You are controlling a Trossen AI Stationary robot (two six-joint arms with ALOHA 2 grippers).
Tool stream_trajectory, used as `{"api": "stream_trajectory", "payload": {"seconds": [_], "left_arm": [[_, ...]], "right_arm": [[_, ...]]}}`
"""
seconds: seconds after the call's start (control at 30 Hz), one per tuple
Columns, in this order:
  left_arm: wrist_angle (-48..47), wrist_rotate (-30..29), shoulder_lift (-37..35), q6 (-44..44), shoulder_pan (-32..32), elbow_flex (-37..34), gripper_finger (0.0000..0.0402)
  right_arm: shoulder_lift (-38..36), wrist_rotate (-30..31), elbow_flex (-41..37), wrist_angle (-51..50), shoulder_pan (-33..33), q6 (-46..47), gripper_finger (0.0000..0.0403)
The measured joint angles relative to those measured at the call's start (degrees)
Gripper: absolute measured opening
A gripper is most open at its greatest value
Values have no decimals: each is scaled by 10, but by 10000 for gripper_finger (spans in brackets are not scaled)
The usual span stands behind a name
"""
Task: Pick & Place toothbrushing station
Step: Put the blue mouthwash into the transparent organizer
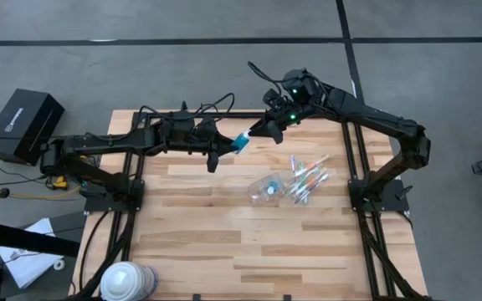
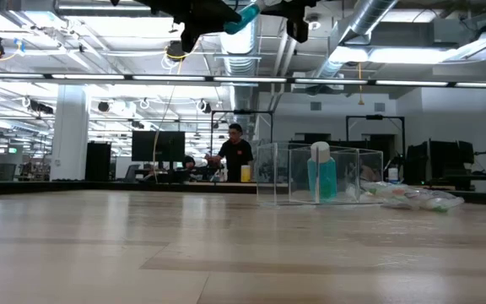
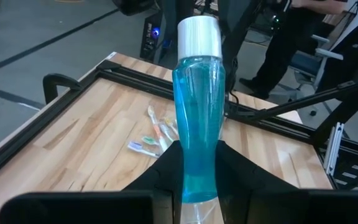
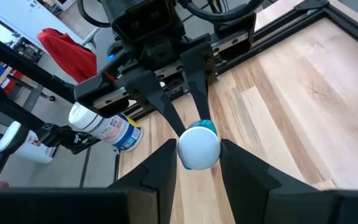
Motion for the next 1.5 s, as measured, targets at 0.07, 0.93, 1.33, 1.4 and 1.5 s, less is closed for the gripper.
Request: {"api": "stream_trajectory", "payload": {"seconds": [0.07,0.93,1.33,1.4,1.5], "left_arm": [[3,0,0,0,0,0,58],[34,-1,0,-4,1,0,58],[38,9,0,-10,2,0,58],[39,9,-1,-10,2,0,58],[40,9,-1,-10,2,0,58]], "right_arm": [[0,-4,0,3,0,3,113],[0,-20,0,34,1,20,135],[0,-17,0,42,1,15,96],[0,-17,0,48,1,15,95],[0,-17,0,54,1,15,99]]}}
